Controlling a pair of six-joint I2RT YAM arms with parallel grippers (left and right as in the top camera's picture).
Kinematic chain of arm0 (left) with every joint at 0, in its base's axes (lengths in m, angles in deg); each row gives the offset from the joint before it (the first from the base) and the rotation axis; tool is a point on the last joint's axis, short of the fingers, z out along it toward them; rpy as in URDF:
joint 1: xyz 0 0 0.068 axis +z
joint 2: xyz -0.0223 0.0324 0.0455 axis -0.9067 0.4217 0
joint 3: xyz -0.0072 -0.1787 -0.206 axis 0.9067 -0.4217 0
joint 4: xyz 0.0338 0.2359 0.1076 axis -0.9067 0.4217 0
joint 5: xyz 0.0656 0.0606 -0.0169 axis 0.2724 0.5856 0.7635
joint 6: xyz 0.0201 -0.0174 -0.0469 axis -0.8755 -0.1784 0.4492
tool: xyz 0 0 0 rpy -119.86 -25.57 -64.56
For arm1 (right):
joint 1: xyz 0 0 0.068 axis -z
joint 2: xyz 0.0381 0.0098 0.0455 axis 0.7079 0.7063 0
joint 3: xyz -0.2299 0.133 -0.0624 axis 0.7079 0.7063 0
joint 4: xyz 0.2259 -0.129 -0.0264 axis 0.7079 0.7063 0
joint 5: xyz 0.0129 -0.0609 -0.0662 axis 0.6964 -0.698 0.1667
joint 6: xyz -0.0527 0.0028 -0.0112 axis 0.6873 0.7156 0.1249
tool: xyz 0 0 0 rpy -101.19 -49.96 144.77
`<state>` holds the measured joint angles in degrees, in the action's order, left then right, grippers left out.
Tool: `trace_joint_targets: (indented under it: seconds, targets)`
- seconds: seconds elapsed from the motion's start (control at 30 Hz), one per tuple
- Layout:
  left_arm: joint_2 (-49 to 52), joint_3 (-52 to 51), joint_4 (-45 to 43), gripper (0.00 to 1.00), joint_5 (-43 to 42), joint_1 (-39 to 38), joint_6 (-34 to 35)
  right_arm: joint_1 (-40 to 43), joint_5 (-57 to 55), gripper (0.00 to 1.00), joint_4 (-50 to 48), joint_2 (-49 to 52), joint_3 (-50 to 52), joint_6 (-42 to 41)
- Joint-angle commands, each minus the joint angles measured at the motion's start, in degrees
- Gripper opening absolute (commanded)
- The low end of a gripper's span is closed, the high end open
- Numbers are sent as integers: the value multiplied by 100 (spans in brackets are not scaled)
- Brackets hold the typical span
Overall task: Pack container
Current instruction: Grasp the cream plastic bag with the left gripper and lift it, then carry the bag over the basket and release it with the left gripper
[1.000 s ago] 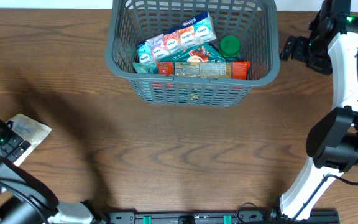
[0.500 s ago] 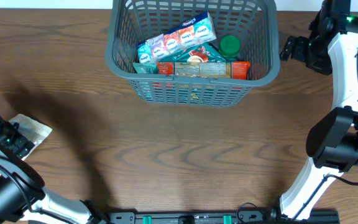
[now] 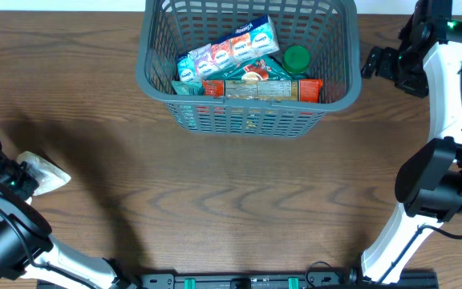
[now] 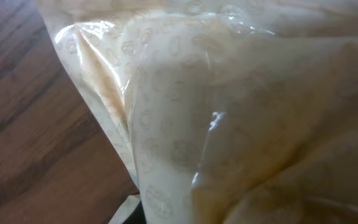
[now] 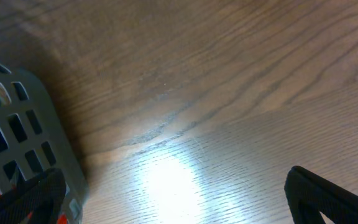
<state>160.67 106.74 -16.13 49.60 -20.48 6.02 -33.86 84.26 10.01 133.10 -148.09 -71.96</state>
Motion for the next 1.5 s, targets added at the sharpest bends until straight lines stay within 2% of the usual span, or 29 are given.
trace_joint_targets:
  seconds: [0.0, 0.17, 0.33, 0.5, 0.63, 0.77, 0.9, 0.97, 1.03, 1.2, 1.33, 1.47]
  targets:
    - [214, -37, -61, 6, -420, 35, -313, 35, 2, 99, 22, 0, 15, -103]
    - [42, -28, -533, 6, -1266, 28, -1576, 35, 2, 99, 28, 0, 15, -96]
    - [-553, 9, -1023, 6, -1880, -125, -2752, 35, 2, 99, 26, 0, 15, 127]
    - [-1440, 350, -1174, 6, -2404, -566, -4527, 35, 0, 99, 31, 0, 15, 227]
    - [-2205, 721, -1174, 6, -2590, -1220, -6105, 35, 2, 99, 31, 0, 15, 267]
    - [-2857, 1126, -1176, 6, -2765, -2055, -7987, 35, 2, 99, 31, 0, 15, 295]
    - [-3233, 1624, -1167, 6, -2793, -2903, -9027, 35, 2, 99, 44, 0, 15, 378]
    - [-3320, 1810, -1174, 6, -3150, -3364, -9971, 35, 2, 99, 44, 0, 15, 400]
    - [-3331, 1926, -1176, 6, -3169, -3812, -10631, 35, 2, 99, 42, 0, 15, 422]
    - [-3195, 2017, -1502, 6, -3152, -4750, -11785, 35, 0, 99, 37, 0, 15, 422]
    - [-2979, 2017, -1882, 6, -3150, -5283, -12987, 35, 2, 99, 35, 0, 15, 420]
    - [-2629, 2017, -2610, 6, -3150, -5633, -13379, 35, 2, 99, 46, 0, 15, 420]
